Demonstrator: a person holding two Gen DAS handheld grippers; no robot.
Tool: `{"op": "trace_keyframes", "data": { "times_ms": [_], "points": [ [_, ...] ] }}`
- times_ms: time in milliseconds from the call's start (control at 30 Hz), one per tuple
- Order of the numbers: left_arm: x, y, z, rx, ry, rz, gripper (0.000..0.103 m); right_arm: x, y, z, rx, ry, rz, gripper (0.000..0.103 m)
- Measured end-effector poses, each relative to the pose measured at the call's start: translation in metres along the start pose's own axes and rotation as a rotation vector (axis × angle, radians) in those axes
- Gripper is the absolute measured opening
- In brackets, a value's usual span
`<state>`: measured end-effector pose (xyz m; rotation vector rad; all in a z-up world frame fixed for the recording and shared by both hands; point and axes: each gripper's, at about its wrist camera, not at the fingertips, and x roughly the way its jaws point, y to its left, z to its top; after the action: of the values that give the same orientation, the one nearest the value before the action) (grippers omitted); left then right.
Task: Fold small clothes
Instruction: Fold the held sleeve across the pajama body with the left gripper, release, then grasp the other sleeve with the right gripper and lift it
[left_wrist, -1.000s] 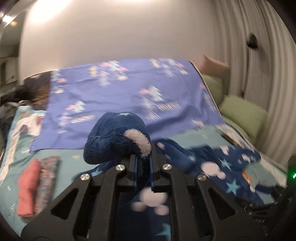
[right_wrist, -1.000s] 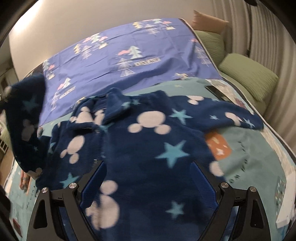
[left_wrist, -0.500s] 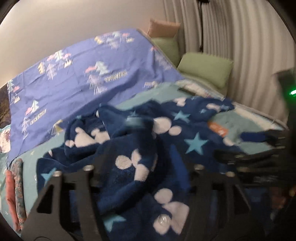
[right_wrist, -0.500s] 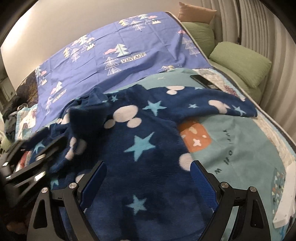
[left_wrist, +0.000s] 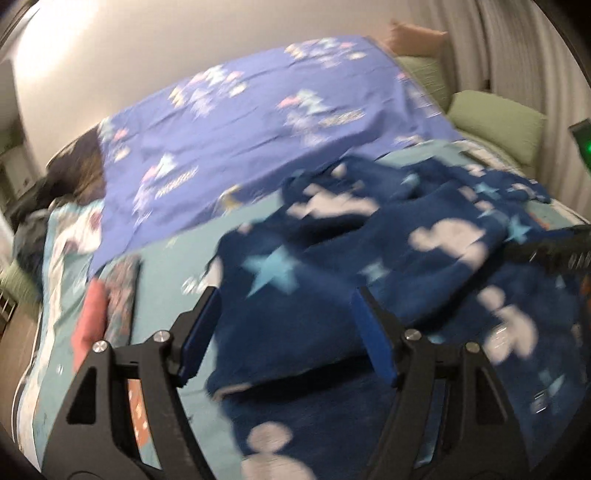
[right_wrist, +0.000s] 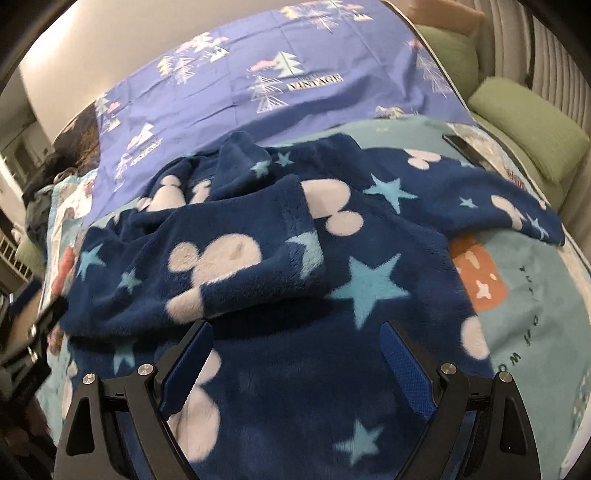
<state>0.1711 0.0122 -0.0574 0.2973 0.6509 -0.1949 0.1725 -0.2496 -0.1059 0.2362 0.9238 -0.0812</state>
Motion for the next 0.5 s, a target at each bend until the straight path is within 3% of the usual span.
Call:
{"op": "trace_keyframes", "data": {
  "times_ms": [100,500],
  "points": [
    [0.013,0.011,-0.012,-0.029,0.044,0.010,0.073,0.001,0.007,0.002,-0.037,-0.028,-0.046,0.093],
    [0.035,0.004,-0.019,0.002,0.092,0.016,0.073,0.000,0.018,0.005,-0.066,-0.060,-0.037,0.093]
  ]
}}
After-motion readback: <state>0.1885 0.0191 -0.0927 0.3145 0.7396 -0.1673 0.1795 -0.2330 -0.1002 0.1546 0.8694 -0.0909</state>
